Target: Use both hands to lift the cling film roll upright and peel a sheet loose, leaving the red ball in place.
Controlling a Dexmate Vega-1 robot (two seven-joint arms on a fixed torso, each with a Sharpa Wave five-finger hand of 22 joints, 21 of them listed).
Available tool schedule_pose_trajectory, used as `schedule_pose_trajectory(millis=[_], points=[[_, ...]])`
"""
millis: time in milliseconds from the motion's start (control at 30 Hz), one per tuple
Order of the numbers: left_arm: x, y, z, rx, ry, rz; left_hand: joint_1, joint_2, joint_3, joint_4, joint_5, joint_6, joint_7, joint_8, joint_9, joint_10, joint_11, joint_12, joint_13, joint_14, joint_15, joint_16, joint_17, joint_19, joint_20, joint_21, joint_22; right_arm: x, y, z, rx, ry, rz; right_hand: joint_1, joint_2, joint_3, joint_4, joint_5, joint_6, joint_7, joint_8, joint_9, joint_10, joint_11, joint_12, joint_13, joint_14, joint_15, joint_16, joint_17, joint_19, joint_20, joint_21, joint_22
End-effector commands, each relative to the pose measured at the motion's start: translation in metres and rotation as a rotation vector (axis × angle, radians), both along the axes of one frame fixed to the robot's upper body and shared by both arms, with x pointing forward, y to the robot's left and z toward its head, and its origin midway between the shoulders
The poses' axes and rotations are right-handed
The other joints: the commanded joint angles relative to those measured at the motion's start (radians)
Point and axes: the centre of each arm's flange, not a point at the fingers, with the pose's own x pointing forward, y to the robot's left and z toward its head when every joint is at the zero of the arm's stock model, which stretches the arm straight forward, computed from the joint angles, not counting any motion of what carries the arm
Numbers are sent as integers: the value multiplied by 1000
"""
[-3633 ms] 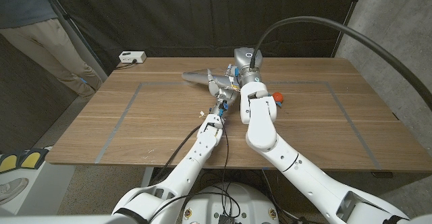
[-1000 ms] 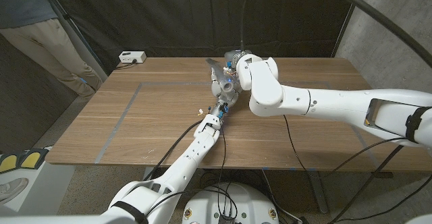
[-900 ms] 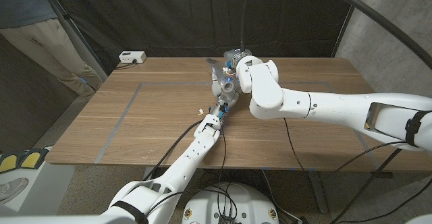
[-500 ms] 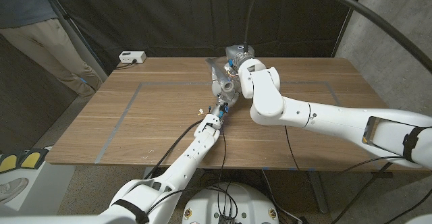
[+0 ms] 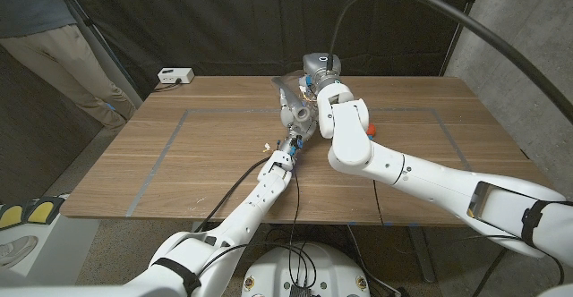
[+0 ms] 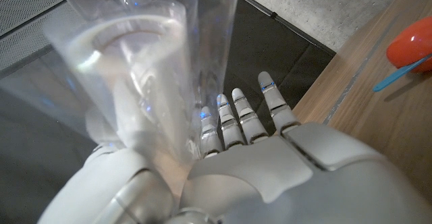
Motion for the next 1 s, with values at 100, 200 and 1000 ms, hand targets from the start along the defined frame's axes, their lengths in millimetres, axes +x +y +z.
schedule_pose_trajectory(millis=[100,200,1000], points=[[5,-4,3,8,-25,-28,0,-1,-14,2,11,-12,0,-3,2,-16,-2,-1,1,-14,3,-2,4,-11,3,-7,5,2,-5,-2,69,-157,-34,3,-7,15,0,0,14,4,0,8,15,-1,8,-1,19,-114,15,30,17,-63,1,7],[5,-5,4,14,-35,-31,-1,0,-18,3,12,-18,-2,-4,2,-21,0,-1,0,-18,4,-1,4,-16,3,-10,5,2,-6,-3,81,-185,-32,3,-8,19,0,0,16,3,-1,10,17,-3,10,2,16,-114,14,37,18,-63,2,8],[-7,-11,13,69,-91,-36,-7,2,-42,4,18,-60,-6,-8,3,-57,10,1,-1,-56,13,-1,5,-39,25,-29,7,-7,-12,2,128,-361,-42,-3,-18,41,-1,1,26,5,-10,21,25,-3,14,6,26,-112,34,122,30,-66,1,15]])
